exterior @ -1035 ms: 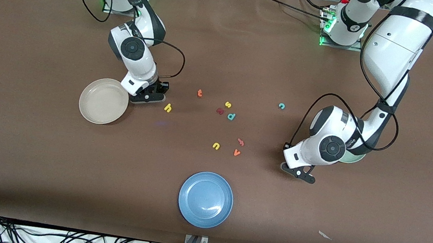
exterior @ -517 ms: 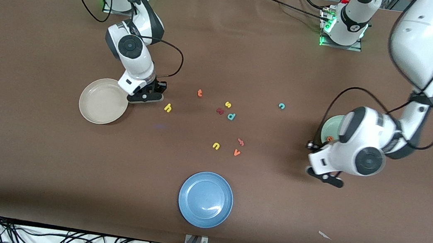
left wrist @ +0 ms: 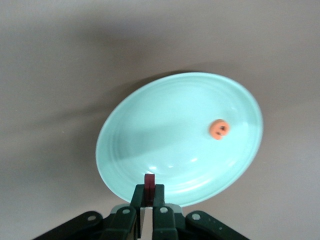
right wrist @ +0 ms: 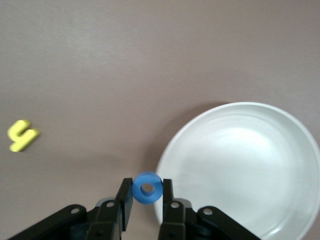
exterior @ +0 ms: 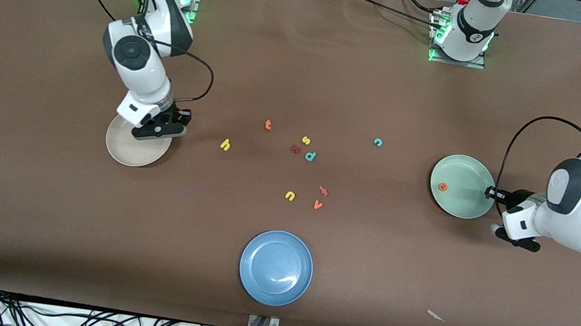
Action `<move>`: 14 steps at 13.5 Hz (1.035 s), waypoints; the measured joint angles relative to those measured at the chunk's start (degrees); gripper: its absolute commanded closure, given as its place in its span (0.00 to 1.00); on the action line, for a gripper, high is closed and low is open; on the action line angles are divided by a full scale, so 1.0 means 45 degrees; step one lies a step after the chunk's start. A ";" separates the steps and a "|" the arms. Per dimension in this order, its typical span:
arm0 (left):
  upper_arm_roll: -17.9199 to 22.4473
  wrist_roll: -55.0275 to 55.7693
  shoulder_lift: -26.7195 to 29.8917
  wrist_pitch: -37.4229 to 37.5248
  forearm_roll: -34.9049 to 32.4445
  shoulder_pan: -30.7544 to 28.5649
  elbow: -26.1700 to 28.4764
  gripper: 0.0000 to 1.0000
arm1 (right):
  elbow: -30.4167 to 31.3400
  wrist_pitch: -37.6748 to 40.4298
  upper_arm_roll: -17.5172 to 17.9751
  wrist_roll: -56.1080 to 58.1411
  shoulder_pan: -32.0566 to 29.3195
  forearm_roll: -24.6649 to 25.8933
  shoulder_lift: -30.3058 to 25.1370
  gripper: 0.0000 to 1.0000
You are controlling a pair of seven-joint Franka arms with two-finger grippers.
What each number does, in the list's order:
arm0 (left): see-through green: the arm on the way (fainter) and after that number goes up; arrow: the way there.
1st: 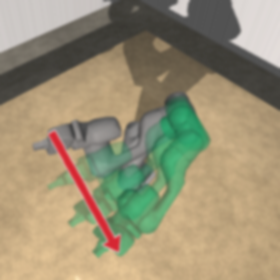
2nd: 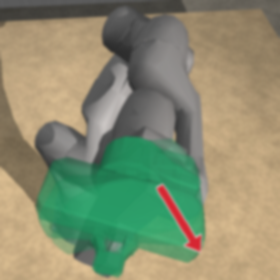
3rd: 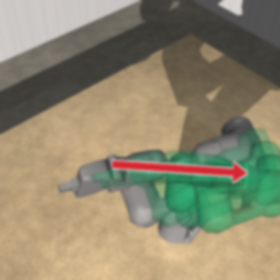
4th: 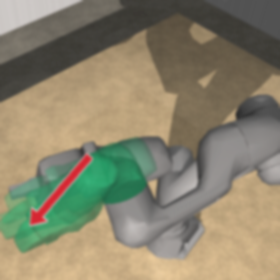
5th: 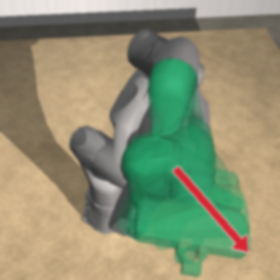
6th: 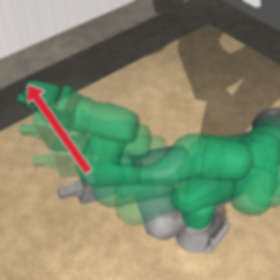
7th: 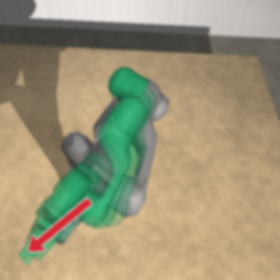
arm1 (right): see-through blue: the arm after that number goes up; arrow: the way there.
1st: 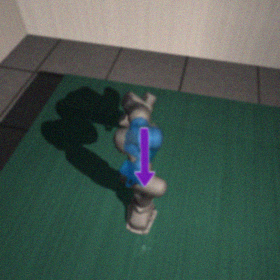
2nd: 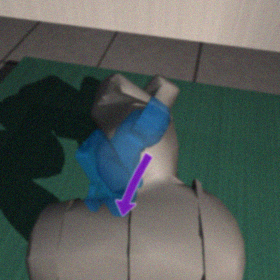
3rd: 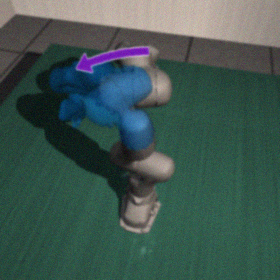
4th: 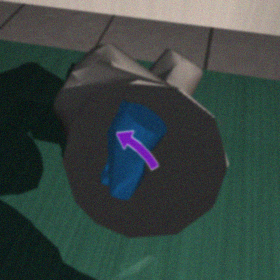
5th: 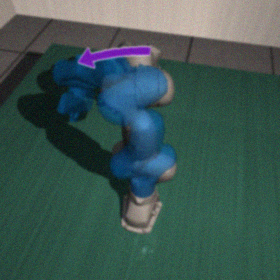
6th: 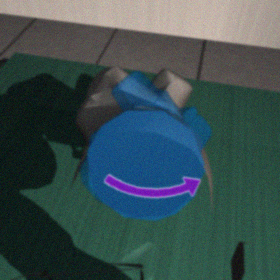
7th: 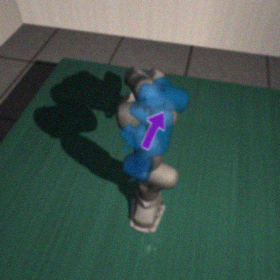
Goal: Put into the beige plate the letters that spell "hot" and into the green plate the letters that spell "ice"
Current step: 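Carry the pink bar to the green plate while the right gripper carries the o, then release both letters and move both grippers to the next letters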
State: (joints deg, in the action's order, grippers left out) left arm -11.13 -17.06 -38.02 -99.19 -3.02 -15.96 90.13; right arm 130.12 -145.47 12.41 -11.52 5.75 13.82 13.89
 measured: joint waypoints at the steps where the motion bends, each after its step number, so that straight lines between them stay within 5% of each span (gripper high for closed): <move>1: -0.0004 -0.0015 -0.0307 -0.0227 0.0000 -0.0042 0.0014 0.56 | 0.0000 0.0060 -0.0139 0.0448 -0.0178 -0.0001 -0.0039 0.90; 2: -0.0033 -0.0015 -0.0563 -0.0402 0.0000 -0.0018 0.0022 0.05 | 0.0000 0.0124 -0.0303 0.0881 -0.0326 -0.0001 -0.0055 0.89; 3: -0.0064 -0.0014 -0.0735 -0.0501 0.0000 0.0028 0.0023 0.00 | 0.0001 0.0178 -0.0451 0.1303 -0.0477 -0.0001 -0.0056 0.87; 7: -0.0239 0.0066 -0.0446 -0.0215 0.0004 0.0092 -0.0264 0.00 | 0.0110 0.0285 -0.0957 0.2709 -0.1154 -0.0002 -0.0034 0.81; 10: -0.0709 0.1537 0.0657 0.0516 0.0094 0.0407 -0.0474 0.00 | 0.0165 0.0307 -0.1135 0.3029 -0.1299 -0.0003 0.0016 0.37; 11: -0.1128 0.2604 0.0954 0.0670 0.0101 0.0510 -0.0464 0.00 | 0.0174 0.0308 -0.1133 0.3030 -0.1296 -0.0007 0.0015 0.30; 14: -0.2521 0.6539 0.1149 0.0534 0.0106 0.0786 -0.0316 0.00 | 0.0186 0.0309 -0.1132 0.3030 -0.1295 -0.0081 0.0015 0.28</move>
State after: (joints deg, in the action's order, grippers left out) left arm -22.47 12.36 -32.85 -96.78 -2.55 -12.43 88.70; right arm 130.96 -144.07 7.32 2.12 -0.08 13.45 13.96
